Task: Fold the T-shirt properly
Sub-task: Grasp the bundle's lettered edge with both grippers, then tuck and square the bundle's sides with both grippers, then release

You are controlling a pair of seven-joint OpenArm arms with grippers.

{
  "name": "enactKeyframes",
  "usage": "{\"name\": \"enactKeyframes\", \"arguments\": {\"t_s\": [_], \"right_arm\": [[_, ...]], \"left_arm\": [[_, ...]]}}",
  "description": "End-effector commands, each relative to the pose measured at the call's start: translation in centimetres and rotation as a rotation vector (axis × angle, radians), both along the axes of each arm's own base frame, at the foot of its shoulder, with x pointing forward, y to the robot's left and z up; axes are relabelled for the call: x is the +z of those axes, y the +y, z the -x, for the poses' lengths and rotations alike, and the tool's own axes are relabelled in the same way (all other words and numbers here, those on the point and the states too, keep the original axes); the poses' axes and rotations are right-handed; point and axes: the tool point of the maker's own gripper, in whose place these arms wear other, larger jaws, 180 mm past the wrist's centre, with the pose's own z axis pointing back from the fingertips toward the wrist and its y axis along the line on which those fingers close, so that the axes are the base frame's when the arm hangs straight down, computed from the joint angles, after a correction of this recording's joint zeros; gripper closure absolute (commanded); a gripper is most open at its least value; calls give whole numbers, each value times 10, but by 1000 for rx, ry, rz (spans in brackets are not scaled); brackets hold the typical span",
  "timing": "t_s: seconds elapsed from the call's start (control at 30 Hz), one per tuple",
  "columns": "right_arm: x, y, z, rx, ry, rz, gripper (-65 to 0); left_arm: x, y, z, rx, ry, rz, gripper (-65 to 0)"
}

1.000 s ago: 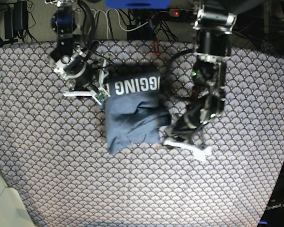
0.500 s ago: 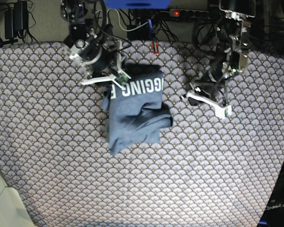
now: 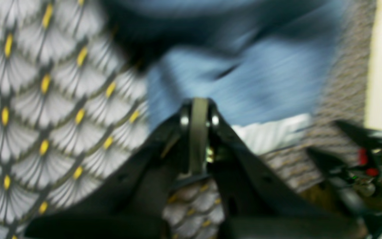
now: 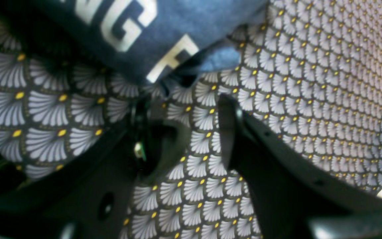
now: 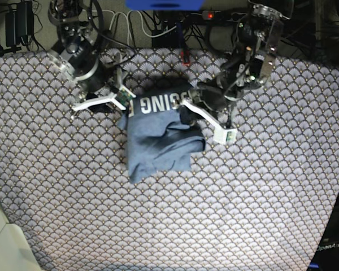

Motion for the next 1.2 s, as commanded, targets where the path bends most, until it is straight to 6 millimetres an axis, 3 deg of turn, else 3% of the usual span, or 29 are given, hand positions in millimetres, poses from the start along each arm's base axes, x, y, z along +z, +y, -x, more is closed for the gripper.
{"name": "enactKeyframes", "arguments": {"t_s": [0.0,0.33,0.7,0.87,1.03,1.17], "right_arm": [[9,4,-5,8,-33,-20,-262],[42,53,-20,67,-165,-232,-261],[57,85,-26,82,-195,-339,-262],[32,86,-26,83,-130,-330,-250],[11,82,-32,83,-82,-304,-152],[2,81,-36,82,-63,-296,-124]], "left_arm": [[13,0,-9,0,-45,6,-2],[30,28,-26,84,-93,9,-2],[29,32,-42,100,-102,-2,-2],[21,29,-54,110,-80,5,-2],[14,19,-65,120,-54,29,-2],[7,6,-70,101,-33,36,-2]]}}
